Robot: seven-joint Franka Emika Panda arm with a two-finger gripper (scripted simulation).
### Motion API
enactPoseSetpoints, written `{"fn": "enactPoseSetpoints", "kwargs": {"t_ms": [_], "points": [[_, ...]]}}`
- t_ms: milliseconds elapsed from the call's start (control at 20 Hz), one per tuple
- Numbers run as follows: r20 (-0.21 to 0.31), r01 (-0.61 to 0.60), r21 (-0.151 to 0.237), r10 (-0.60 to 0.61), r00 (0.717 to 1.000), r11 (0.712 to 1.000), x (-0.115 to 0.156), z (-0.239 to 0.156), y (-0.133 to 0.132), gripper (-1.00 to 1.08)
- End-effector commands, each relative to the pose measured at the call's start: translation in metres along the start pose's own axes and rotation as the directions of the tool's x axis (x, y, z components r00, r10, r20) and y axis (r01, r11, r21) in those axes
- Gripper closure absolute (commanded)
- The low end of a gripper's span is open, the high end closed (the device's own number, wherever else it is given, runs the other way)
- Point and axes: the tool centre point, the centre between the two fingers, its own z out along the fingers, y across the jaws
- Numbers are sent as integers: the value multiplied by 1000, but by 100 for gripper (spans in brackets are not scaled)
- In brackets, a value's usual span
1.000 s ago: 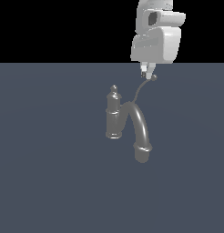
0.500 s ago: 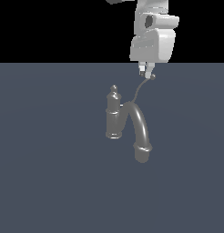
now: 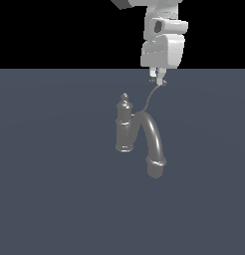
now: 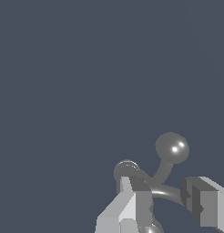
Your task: Turn on the faucet by rotating a designated handle.
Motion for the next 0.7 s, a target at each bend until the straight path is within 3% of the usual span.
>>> {"fn": "enactPoseSetpoints", "kwargs": {"t_ms": [0,650], "points": [[1,-4,-6,4,1000,1000,3,6,-7,108],[0,-16,-13,16,1000,1000,9,11,-37,108]]}}
